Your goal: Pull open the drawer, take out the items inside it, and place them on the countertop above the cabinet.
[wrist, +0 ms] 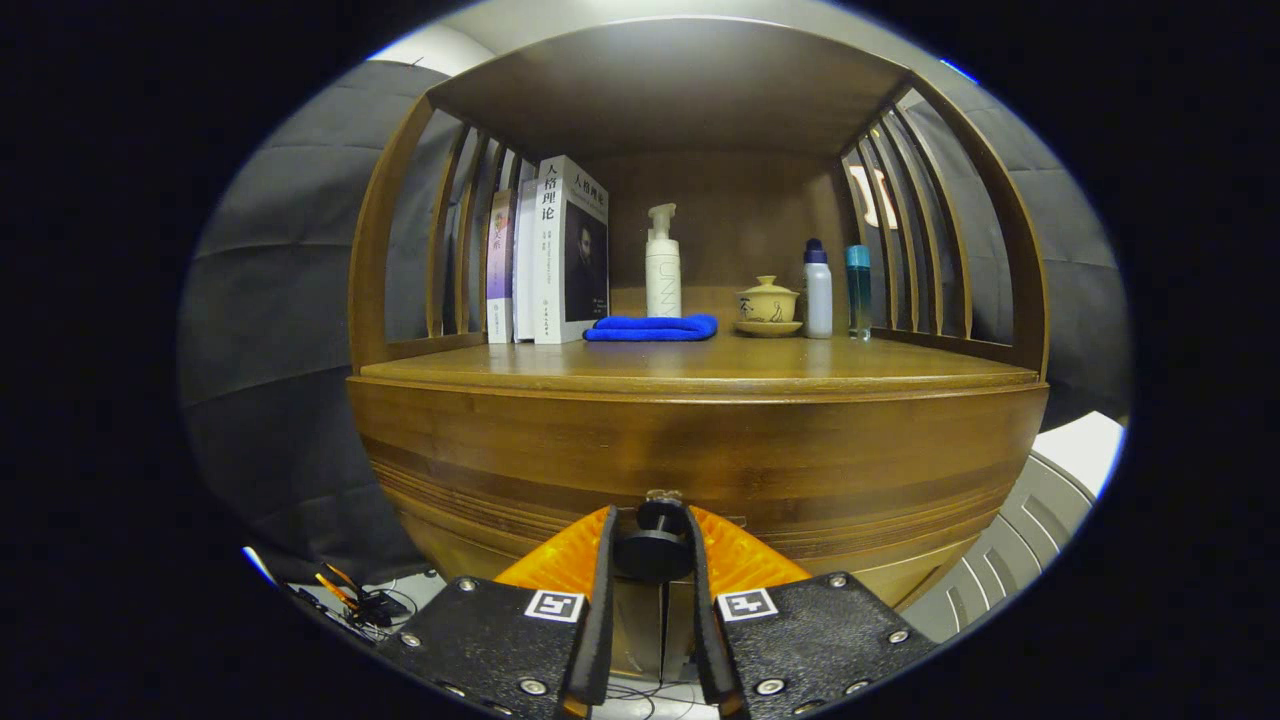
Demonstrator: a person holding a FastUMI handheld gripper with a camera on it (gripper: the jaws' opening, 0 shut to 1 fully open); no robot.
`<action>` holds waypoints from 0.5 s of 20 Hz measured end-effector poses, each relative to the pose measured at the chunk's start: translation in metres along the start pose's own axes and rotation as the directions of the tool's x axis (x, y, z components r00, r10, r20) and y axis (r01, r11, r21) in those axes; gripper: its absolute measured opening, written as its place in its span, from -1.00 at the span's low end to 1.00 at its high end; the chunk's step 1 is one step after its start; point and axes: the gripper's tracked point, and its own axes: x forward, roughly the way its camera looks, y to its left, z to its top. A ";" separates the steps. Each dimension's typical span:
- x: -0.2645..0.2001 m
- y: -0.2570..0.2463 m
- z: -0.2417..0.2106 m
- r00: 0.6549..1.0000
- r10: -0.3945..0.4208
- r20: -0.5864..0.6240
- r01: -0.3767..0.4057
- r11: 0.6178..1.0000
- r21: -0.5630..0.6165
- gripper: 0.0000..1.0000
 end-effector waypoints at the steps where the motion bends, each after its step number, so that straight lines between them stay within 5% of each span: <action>1: 0.000 -0.001 -0.001 1.000 -0.001 0.001 0.001 1.000 0.001 -0.31; 10: -0.020 0.000 -0.006 0.999 -0.034 0.000 0.034 0.999 0.008 -0.30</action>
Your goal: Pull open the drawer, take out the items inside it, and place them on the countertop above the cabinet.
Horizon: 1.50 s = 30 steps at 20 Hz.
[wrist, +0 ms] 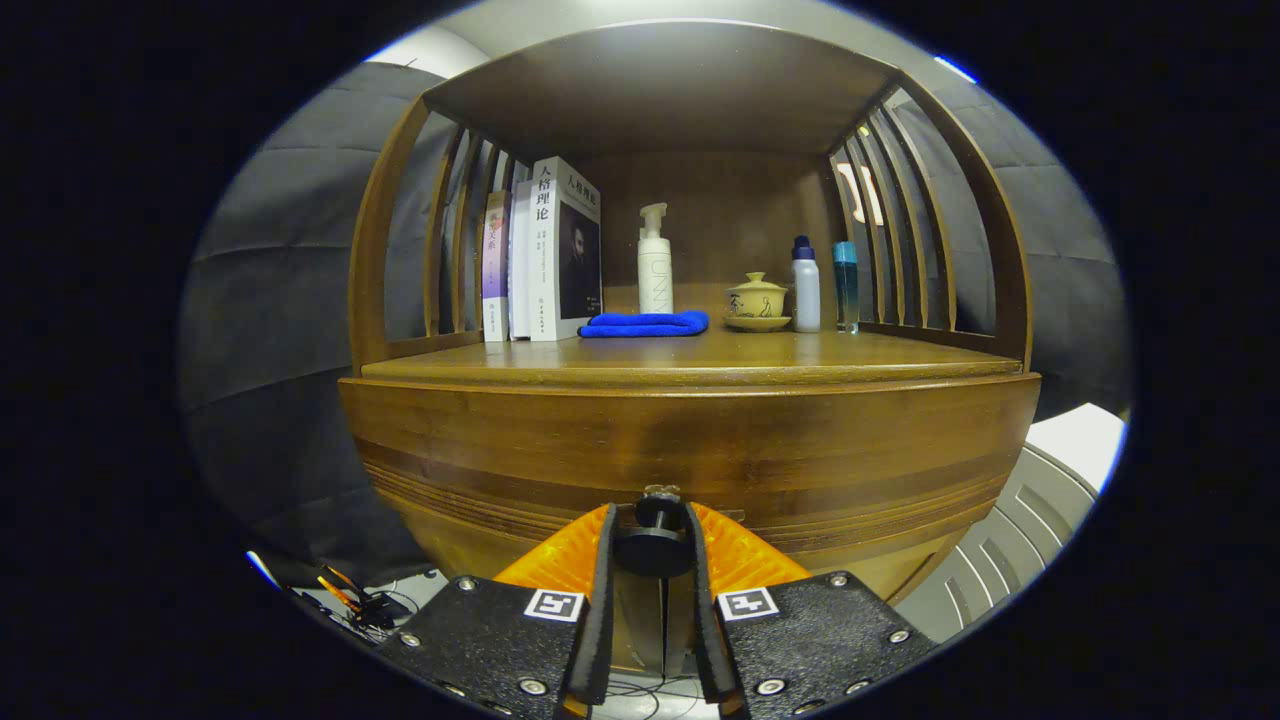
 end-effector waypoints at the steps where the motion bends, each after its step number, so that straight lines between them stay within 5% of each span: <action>1: -0.005 0.000 -0.001 1.000 0.001 0.003 -0.001 1.000 0.000 -0.30; 30: -0.134 0.023 -0.028 0.996 0.066 -0.054 -0.064 0.997 0.042 -0.31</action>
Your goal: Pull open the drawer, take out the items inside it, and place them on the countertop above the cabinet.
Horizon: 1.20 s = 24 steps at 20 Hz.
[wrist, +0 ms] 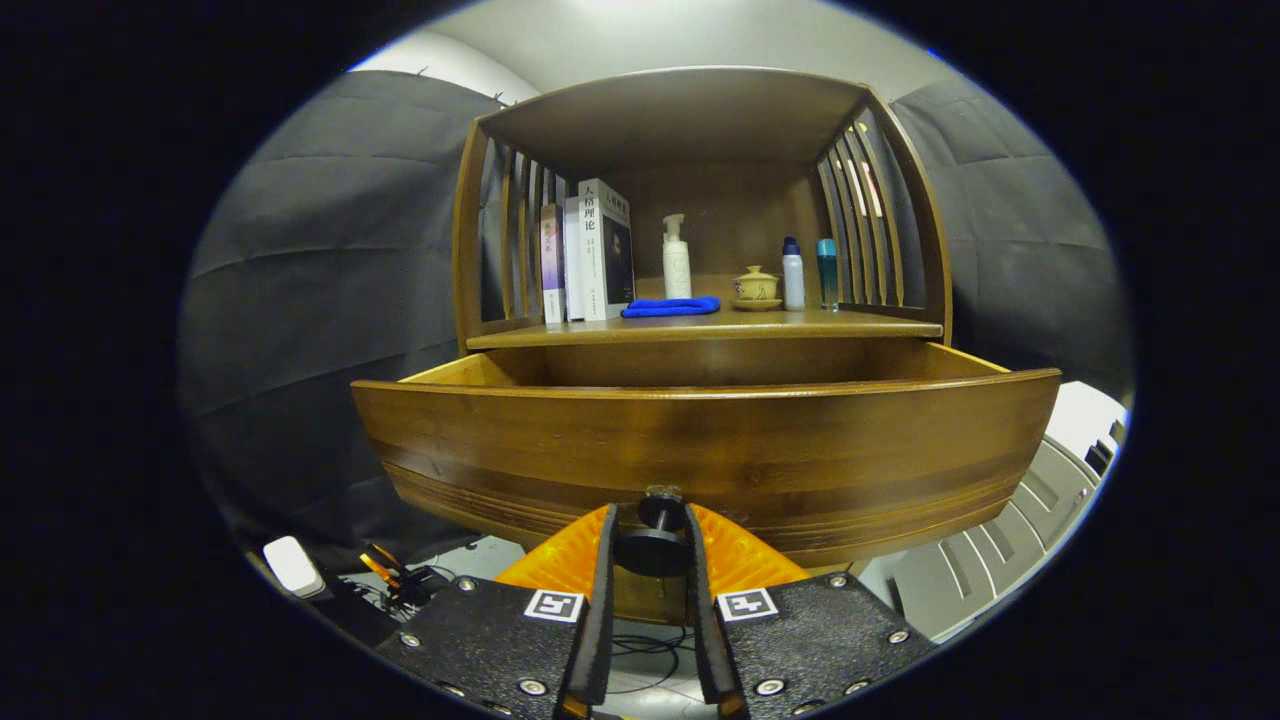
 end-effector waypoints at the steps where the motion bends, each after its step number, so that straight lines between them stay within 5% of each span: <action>1: -0.003 0.001 -0.001 1.000 0.004 -0.003 -0.004 1.000 0.002 -0.29; 8: -0.011 0.004 -0.003 0.998 0.051 0.034 -0.049 0.997 -0.065 -0.19; 15: -0.019 -0.002 0.002 0.993 0.100 0.055 -0.092 0.988 -0.125 0.87; 21: -0.052 0.009 0.089 0.946 0.196 0.259 -0.155 0.973 -0.170 0.86; 24: -0.052 0.003 0.106 0.961 0.180 0.211 -0.144 0.974 -0.176 0.87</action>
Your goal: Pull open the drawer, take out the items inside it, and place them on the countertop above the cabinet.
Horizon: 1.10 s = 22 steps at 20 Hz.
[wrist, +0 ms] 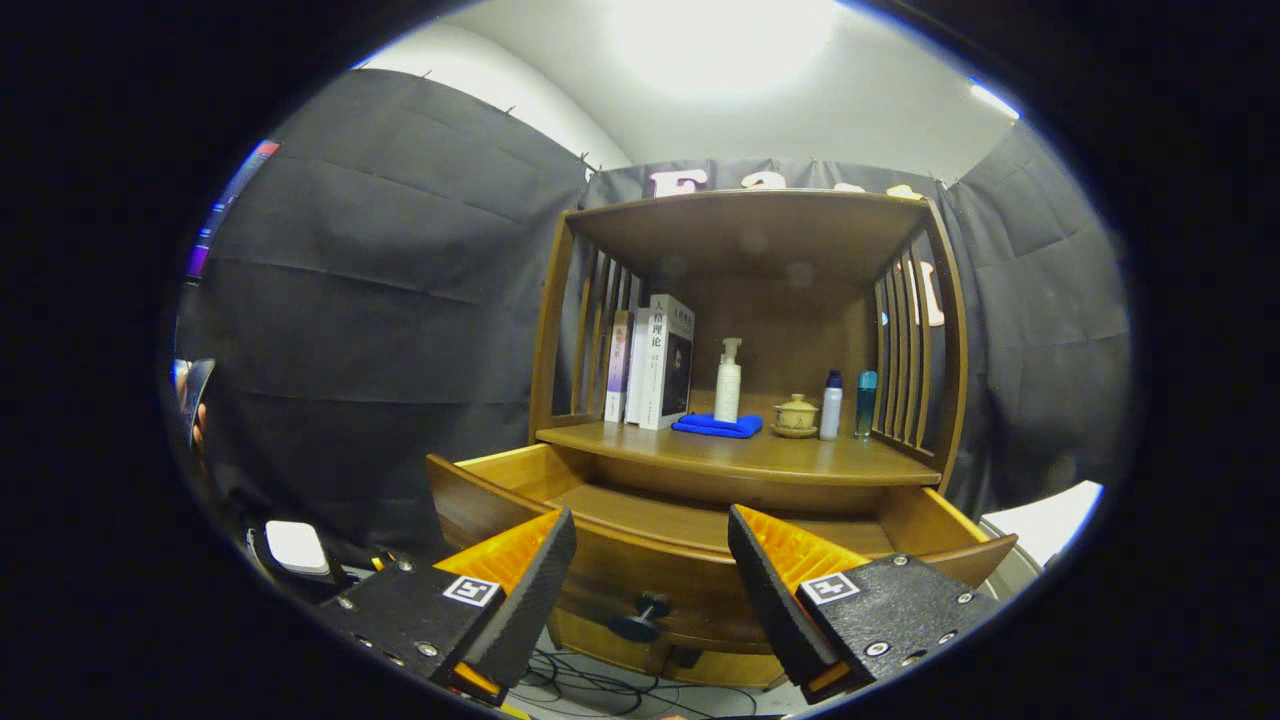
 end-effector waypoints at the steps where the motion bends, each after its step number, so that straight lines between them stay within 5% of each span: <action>1: 0.005 0.000 0.004 1.000 0.002 -0.030 -0.001 1.000 0.029 0.87; 7: 0.037 -0.024 0.025 0.987 0.011 -0.162 0.027 0.973 0.228 0.88; 10: 0.058 -0.027 0.024 0.960 0.081 -0.266 0.000 0.957 0.289 0.88; 14: 0.085 -0.054 0.011 0.915 0.060 -0.398 0.020 0.981 0.194 0.90; 17: 0.100 -0.056 -0.015 0.852 0.101 -0.514 0.013 0.977 0.213 0.91; 22: 0.115 -0.071 -0.068 0.687 0.141 -0.713 0.038 0.973 0.229 0.89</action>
